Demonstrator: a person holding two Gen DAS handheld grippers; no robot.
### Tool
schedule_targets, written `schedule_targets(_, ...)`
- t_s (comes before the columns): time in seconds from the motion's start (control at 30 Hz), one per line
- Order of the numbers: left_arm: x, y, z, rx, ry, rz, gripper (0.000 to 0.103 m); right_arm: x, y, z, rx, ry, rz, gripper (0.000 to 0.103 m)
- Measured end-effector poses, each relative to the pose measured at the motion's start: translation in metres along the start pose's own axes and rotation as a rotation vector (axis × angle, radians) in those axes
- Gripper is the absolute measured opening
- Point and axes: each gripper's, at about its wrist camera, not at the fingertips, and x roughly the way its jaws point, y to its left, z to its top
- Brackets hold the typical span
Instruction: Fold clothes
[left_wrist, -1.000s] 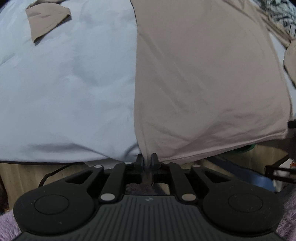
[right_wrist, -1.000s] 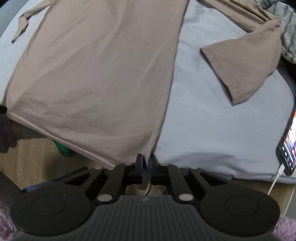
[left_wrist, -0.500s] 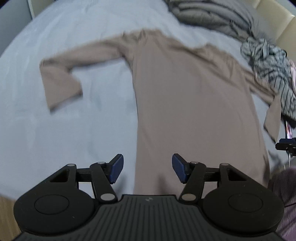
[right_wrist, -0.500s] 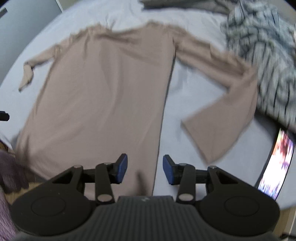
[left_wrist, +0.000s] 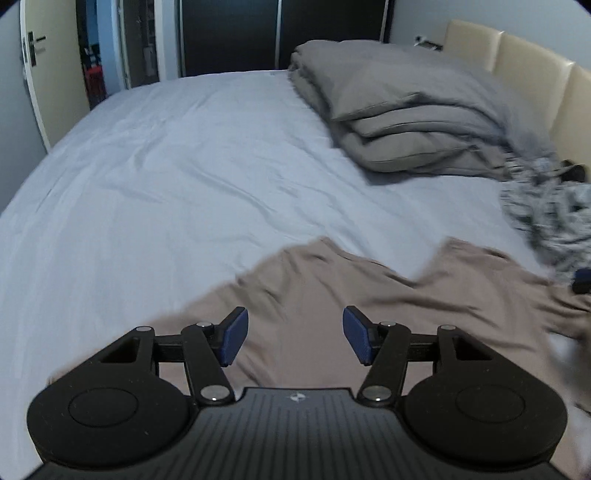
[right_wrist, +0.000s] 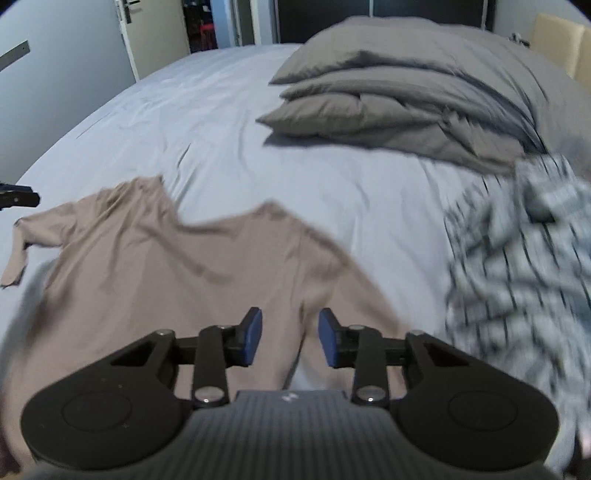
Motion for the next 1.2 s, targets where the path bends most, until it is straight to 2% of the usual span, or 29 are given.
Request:
schedule_targets(0.23, 0.089, 0.029, 0.017, -0.018, 0.007, 0.058, 0.055, 0.081, -0.006, 0.030, -0.056, -0.022, 0.019, 0.036)
schedule_targets(0.33, 0.114, 0.035, 0.018, -0.048, 0.015, 0.044, 0.055, 0.109, -0.009, 0.038, -0.087, -0.018, 0.007, 0.036)
schedule_targets(0.4, 0.128, 0.034, 0.014, -0.023, 0.037, 0.042, 0.055, 0.123, -0.013, 0.041, -0.091, -0.014, 0.004, 0.036)
schedule_targets(0.47, 0.138, 0.035, 0.008, 0.004, 0.047, 0.045, 0.055, 0.130, -0.018, 0.044, -0.071, -0.019, 0.008, 0.036)
schedule_targets(0.6, 0.141, 0.037, 0.002, 0.004, 0.017, 0.034, 0.055, 0.135, -0.023, 0.052, -0.059, -0.052, 0.020, 0.035)
schedule_targets(0.73, 0.138, 0.038, -0.001, 0.005, 0.011, 0.035, 0.053, 0.151, -0.011, 0.052, -0.147, 0.009, -0.012, 0.025)
schedule_targets(0.77, 0.138, 0.037, -0.001, 0.011, 0.010, 0.038, 0.053, 0.155, -0.010, 0.049, -0.158, 0.029, -0.012, 0.018)
schedule_targets(0.87, 0.137, 0.035, -0.001, 0.022, 0.008, 0.034, 0.042, 0.157, -0.008, 0.043, -0.186, 0.035, -0.007, 0.005)
schedule_targets(0.93, 0.135, 0.035, -0.001, 0.034, -0.001, 0.031, 0.016, 0.148, -0.016, 0.050, -0.153, -0.003, -0.021, 0.005)
schedule_targets(1.0, 0.135, 0.034, -0.001, 0.041, -0.008, 0.032, 0.004, 0.143, -0.029, 0.060, -0.109, -0.038, -0.048, 0.004)
schedule_targets(1.1, 0.137, 0.033, 0.001, 0.035, -0.009, 0.055, 0.001, 0.146, -0.049, 0.071, -0.019, -0.054, -0.059, 0.004)
schedule_targets(1.2, 0.139, 0.027, 0.003, 0.061, -0.017, 0.109, 0.000, 0.160, -0.058, 0.071, 0.028, -0.028, -0.065, 0.004)
